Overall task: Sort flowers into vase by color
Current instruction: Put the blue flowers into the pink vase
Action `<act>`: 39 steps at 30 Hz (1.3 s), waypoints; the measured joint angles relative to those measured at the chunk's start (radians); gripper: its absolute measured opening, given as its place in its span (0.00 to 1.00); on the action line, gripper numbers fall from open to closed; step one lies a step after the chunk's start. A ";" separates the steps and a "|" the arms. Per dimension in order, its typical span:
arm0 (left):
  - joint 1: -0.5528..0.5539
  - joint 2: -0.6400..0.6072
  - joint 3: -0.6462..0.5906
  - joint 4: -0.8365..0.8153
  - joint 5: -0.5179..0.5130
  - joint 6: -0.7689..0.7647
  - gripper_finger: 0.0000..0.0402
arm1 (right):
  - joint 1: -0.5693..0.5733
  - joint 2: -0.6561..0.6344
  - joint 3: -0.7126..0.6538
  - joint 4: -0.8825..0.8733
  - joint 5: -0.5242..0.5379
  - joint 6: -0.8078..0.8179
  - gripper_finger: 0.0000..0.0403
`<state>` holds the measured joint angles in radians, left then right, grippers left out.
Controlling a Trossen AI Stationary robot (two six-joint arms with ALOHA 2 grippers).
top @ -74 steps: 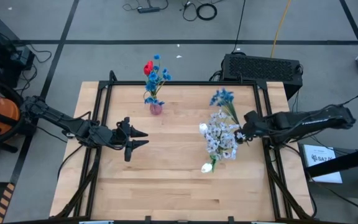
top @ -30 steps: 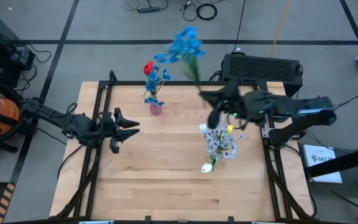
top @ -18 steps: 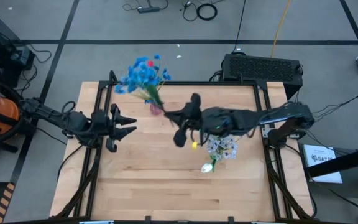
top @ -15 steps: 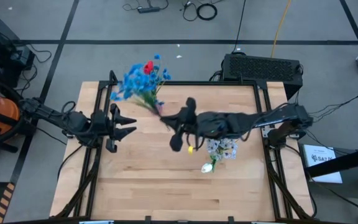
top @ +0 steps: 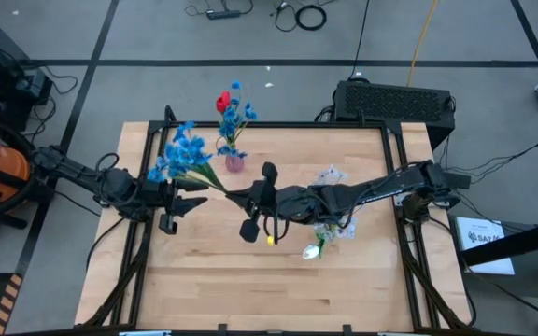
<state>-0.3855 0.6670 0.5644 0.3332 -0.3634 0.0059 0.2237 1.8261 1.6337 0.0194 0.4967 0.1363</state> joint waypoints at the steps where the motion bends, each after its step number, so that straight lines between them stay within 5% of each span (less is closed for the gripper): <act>1: 0.002 0.005 0.000 0.008 0.001 0.000 0.36 | 0.000 0.004 0.000 0.017 0.000 -0.006 0.00; 39: 0.125 0.191 0.000 0.226 0.109 -0.105 0.36 | 0.001 0.005 0.002 -0.062 -0.054 -0.002 0.00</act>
<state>-0.2603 0.8577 0.5644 0.5594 -0.2546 -0.0993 0.2245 1.8309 1.6352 -0.0425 0.4429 0.1343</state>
